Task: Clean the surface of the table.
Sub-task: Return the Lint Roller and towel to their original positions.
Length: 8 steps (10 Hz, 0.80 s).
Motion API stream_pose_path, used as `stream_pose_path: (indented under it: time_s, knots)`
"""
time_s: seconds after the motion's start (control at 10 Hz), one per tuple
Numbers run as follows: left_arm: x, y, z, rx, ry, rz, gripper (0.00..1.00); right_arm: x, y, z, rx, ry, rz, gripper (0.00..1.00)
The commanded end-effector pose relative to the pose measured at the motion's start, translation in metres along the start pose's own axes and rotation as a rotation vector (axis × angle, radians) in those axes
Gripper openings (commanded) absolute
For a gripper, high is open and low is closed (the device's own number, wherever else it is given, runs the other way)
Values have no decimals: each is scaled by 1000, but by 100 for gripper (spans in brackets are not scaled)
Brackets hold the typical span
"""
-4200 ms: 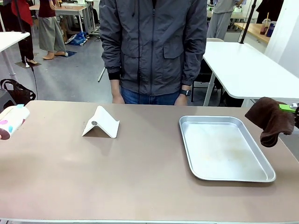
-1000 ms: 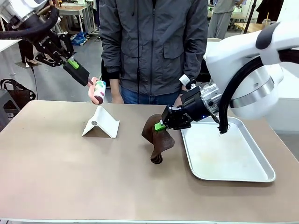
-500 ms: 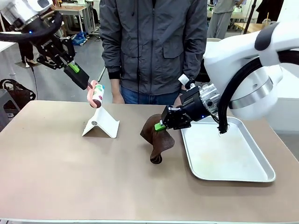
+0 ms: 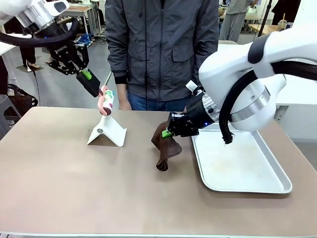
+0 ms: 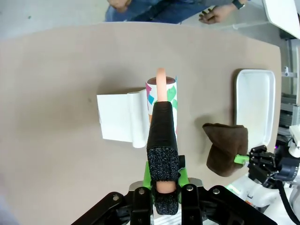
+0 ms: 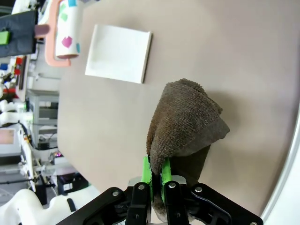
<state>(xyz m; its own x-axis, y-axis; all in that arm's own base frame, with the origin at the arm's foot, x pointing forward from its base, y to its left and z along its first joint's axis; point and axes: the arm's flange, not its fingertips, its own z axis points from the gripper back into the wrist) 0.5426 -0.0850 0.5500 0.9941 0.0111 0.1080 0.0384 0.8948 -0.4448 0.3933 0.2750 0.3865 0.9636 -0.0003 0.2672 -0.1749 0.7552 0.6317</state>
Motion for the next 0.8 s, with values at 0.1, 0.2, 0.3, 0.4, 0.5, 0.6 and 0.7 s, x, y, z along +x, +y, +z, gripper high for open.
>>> stream_pose_path:
  time_s: [0.1,0.2,0.3,0.4,0.5,0.6,0.7]
  knots:
    - [3,-17,-21,45,69,-20,22,21,13,-11,-29,25,-26,9]
    - [6,-22,-27,49,98,-32,22,28,13,-14,-31,18,-16,9]
    - [8,-27,-33,49,117,-41,22,34,13,-16,-61,-12,-9,9]
    - [11,-31,-42,51,140,-55,22,41,12,-20,-96,-45,-5,9]
    - [14,-34,-52,55,166,-58,22,45,10,-21,-119,-72,5,9]
    - [15,-36,-58,53,175,-59,22,48,8,-23,-117,-64,-10,9]
    - [15,-37,-63,65,173,-39,22,50,5,-24,-118,-80,-26,9]
